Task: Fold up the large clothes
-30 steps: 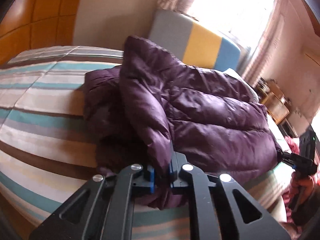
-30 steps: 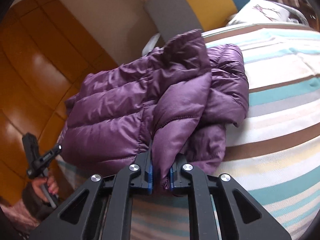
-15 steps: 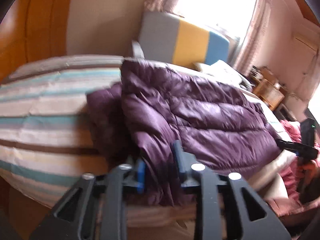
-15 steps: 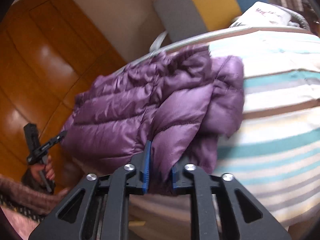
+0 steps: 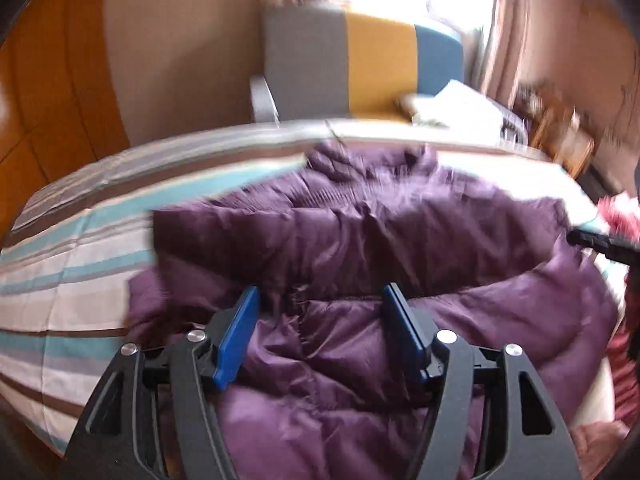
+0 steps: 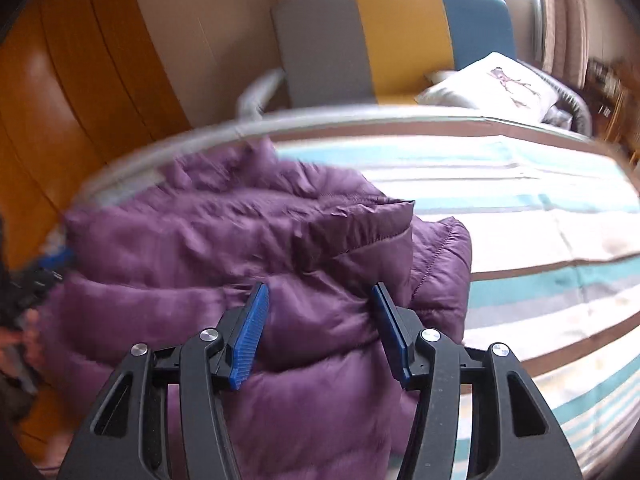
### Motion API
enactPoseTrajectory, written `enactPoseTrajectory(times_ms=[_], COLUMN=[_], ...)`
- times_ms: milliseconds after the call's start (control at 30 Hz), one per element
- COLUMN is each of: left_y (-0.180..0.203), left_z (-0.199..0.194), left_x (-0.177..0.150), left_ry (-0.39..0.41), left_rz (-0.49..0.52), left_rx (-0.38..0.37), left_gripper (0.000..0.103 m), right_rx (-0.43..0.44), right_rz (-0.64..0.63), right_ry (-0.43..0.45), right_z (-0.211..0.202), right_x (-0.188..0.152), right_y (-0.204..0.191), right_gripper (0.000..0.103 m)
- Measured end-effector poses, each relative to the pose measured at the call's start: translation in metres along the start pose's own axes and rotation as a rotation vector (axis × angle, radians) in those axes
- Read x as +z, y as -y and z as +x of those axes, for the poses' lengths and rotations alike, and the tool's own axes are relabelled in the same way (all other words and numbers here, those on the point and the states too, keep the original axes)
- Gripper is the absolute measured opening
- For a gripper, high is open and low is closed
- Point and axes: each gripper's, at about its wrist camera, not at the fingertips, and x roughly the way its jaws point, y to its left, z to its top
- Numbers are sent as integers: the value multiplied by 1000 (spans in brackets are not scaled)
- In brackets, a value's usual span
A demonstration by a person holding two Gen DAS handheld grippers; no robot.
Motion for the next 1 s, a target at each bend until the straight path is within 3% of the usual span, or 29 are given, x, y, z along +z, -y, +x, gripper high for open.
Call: enactPoseTrajectory(times_ms=[33, 67, 100, 133, 267, 400, 533, 733, 1000], left_y=[4, 6, 7, 8, -2, -15, -18, -18, -20], left_z=[4, 7, 8, 7, -11, -28, -19, 30, 79], left_x=[-1, -2, -1, 0, 10, 33, 52, 70, 69], left_ry=[-6, -9, -20, -23, 42, 131, 158, 83, 20], left_rz=[-3, -7, -4, -10, -54, -103, -102, -82, -84], left_rx=[-4, 8, 16, 4, -11, -1, 37, 104, 134], left_gripper=[36, 25, 7, 4, 3, 3, 3, 4, 5], right_rx=[-15, -31, -40, -40, -62, -54, -53, -44, -105], right_rz=[-25, -53, -67, -80, -123, -86, -48, 30, 34], right_ry=[-16, -35, -38, -37, 29, 93, 120, 92, 40], right_z=[6, 12, 13, 12, -12, -28, -23, 18, 66], right_x=[0, -1, -3, -3, 4, 26, 47, 69, 67], right_y=[-3, -7, -7, -9, -13, -8, -3, 4, 0], right_gripper=[24, 20, 11, 6, 3, 3, 3, 3, 3])
